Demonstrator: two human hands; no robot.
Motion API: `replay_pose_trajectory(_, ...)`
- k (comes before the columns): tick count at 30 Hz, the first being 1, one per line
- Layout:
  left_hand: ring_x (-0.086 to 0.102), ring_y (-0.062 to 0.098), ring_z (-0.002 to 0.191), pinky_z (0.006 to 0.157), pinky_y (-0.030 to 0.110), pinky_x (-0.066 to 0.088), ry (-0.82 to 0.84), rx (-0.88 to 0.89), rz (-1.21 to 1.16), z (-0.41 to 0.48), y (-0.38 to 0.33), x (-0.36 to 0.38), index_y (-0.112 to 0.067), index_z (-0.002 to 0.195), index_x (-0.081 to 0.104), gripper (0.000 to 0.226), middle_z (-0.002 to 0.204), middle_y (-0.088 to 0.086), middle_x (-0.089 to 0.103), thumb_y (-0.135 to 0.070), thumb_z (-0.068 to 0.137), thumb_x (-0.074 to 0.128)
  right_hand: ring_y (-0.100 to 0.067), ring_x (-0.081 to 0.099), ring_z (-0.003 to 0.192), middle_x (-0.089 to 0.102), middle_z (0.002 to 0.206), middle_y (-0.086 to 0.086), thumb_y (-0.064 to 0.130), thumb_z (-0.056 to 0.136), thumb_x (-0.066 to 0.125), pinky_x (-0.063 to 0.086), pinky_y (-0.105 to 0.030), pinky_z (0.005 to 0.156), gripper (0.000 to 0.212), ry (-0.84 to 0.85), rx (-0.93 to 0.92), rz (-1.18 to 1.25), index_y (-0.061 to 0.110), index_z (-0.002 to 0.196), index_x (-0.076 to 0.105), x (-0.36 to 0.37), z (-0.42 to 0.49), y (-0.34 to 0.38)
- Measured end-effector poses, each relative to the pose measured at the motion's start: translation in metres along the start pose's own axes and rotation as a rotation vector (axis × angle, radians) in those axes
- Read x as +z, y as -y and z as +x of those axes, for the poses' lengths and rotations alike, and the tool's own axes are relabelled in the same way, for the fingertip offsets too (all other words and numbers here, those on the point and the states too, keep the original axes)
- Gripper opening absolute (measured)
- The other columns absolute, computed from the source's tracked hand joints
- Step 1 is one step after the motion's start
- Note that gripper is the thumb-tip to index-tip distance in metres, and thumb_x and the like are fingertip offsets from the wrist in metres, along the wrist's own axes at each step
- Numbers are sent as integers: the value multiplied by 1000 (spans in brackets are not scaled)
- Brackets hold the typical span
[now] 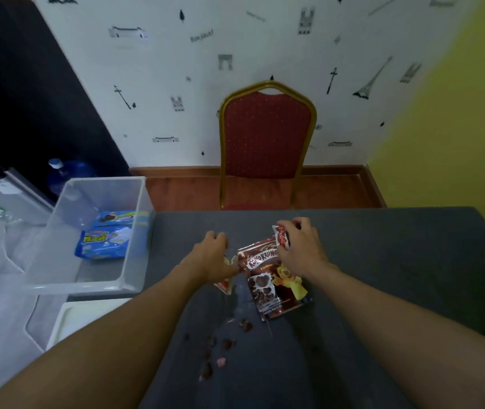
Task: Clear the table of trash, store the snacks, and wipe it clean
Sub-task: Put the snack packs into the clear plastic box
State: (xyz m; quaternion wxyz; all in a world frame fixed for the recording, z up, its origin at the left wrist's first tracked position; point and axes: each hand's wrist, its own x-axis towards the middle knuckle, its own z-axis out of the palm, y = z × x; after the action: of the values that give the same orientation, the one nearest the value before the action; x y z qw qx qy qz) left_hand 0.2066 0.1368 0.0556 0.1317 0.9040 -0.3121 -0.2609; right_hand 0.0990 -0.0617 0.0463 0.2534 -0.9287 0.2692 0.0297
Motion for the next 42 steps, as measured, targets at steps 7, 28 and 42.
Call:
replay_pose_trajectory(7, 57, 27, 100, 87, 41, 51, -185, -40, -19, -25, 59, -64, -19, 114, 51, 54, 117, 3, 46, -50, 75, 70, -29, 38, 127, 32, 142, -7, 23, 91, 64, 41, -40, 107, 55, -30, -127, 23, 25, 143, 46, 13, 11, 82)
replay_pose_trajectory(28, 55, 19, 93, 87, 34, 52, -73, -253, 78, -40, 267, -98, -24, 103, 55, 40, 119, 3, 46, -46, 76, 74, -20, 37, 125, 31, 142, -2, 21, 91, 68, 47, -34, 102, 56, 0, -391, 80, 27, 142, 47, 114, 42, 265)
replay_pose_trajectory(42, 14, 32, 149, 118, 48, 24, 260, 154, 528, -19, 298, -70, -29, 156, 16, 87, 162, 7, 10, -35, 88, 70, -19, 36, 130, 32, 144, -1, 19, 88, 71, 48, -35, 104, 57, -72, -406, 109, 26, 141, 50, 116, 63, 267)
